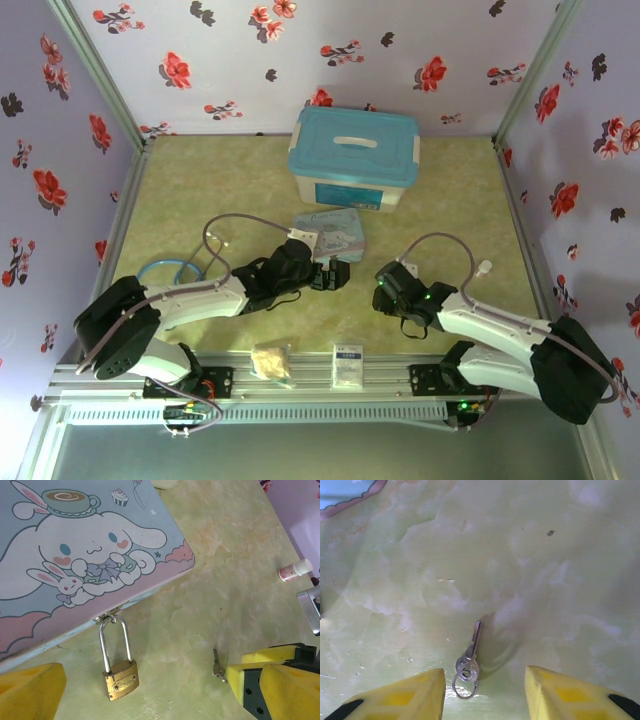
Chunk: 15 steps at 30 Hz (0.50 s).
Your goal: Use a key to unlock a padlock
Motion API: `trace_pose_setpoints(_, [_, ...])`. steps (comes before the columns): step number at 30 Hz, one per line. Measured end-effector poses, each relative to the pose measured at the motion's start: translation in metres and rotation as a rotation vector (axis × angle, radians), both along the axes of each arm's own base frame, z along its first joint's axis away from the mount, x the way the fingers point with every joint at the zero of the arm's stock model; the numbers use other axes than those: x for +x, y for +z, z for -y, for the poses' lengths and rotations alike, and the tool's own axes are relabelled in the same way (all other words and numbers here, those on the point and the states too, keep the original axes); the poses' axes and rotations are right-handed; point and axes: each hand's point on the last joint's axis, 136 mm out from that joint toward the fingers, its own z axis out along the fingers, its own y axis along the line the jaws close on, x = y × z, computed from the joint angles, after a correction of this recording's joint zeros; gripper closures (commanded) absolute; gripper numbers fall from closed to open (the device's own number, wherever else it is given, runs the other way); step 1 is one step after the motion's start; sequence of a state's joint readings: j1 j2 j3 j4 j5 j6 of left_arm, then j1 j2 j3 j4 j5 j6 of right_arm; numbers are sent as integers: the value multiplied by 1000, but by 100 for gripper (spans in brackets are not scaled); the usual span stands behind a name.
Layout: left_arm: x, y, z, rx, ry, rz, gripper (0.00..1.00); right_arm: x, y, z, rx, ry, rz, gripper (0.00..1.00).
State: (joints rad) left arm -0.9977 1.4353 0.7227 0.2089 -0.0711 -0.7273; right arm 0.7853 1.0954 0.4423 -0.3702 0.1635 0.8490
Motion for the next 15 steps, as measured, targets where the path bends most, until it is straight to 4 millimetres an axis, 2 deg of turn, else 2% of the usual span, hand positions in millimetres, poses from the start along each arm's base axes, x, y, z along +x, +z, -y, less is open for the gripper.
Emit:
trace_pose_setpoints(4, [1, 0, 1, -1, 0, 1, 0, -3, -12, -3, -20, 13, -35, 60])
trace_pose_setpoints(12, [1, -6, 1, 13, 0, -8, 0, -3, -16, -3, -131, 41, -31, 67])
trace_pose_setpoints(15, [1, -10, 2, 21, 0, -13, 0, -3, -17, -2, -164, 46, -28, 73])
